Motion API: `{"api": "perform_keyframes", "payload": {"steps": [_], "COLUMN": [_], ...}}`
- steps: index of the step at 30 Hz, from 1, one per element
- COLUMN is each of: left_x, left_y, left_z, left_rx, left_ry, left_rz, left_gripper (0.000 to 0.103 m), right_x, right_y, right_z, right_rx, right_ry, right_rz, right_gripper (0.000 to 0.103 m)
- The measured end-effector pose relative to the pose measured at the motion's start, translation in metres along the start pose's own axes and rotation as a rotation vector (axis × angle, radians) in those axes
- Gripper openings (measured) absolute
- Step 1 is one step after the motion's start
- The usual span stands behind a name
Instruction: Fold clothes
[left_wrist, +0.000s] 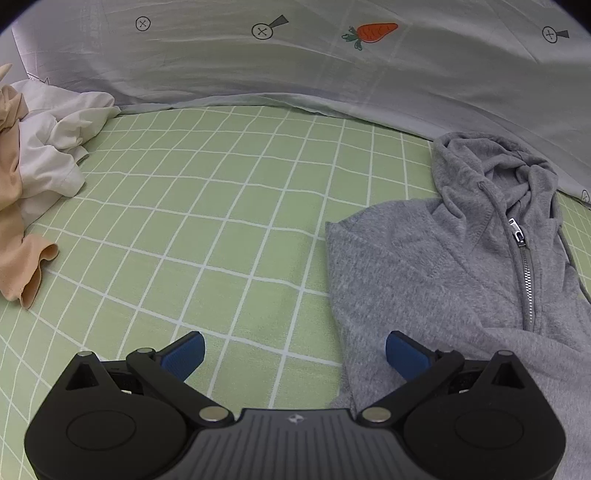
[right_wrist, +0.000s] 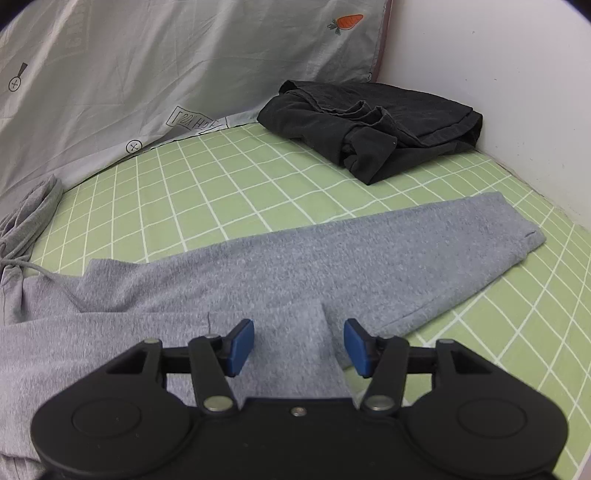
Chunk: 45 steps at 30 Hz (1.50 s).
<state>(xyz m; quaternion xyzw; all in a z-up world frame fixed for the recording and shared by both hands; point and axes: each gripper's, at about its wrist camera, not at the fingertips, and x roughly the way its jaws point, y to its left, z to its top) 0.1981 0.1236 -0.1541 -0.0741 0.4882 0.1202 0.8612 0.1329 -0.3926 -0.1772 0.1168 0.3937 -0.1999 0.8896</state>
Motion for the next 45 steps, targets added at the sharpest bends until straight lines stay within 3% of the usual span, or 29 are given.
{"api": "perform_keyframes", "payload": {"steps": [4,7,12,14,17,18,25,32,37,41,44,45], "left_x": [-0.017,-0.029,-0.029,-0.023,-0.021,-0.021,-0.017,-0.018,-0.017,-0.017,-0.017,-0.017], "left_y": [-0.007,-0.013,-0.022,-0.025,-0.026,-0.025,-0.022,-0.022,-0.020,-0.019,-0.019,-0.019], "left_z": [-0.017,-0.030,-0.052,-0.059,-0.066,-0.066,-0.064,-0.064,-0.064,-0.064,-0.064,-0.063], "left_rx": [0.043,0.081,0.129,0.155,0.159,0.154,0.136,0.149,0.149,0.147,0.137,0.127], "left_ry": [0.009,0.016,0.056,0.075,0.066,0.067,0.077,0.063,0.060,0.056,0.062,0.067], "left_rz": [-0.033,-0.046,-0.044,-0.017,-0.009,-0.010,-0.038,-0.049,-0.062,-0.070,-0.065,-0.060], "left_gripper": [0.103,0.103,0.103,0.103,0.103,0.103,0.103,0.103,0.103,0.103,0.103,0.103], "right_x": [-0.003,-0.004,-0.008,-0.011,-0.018,-0.021,-0.046,-0.045,-0.037,-0.042,-0.048,-0.050], "right_y": [-0.003,-0.007,-0.008,-0.008,-0.006,-0.006,0.000,0.038,0.103,0.133,0.151,0.154], "right_z": [-0.005,-0.013,-0.019,-0.019,-0.019,-0.018,-0.013,-0.005,0.001,-0.005,-0.010,-0.011], "right_rx": [0.012,0.064,0.088,0.095,0.091,0.088,0.185,0.320,0.208,0.029,-0.101,-0.140], "right_ry": [0.010,0.026,0.025,0.026,0.021,0.018,-0.011,0.049,0.122,0.127,0.118,0.107], "right_rz": [0.011,0.030,0.039,0.054,0.066,0.059,0.187,0.479,0.637,0.635,0.614,0.602], "right_gripper": [0.078,0.085,0.084,0.073,0.039,0.018,0.005,0.004,0.001,0.003,0.017,0.033]}}
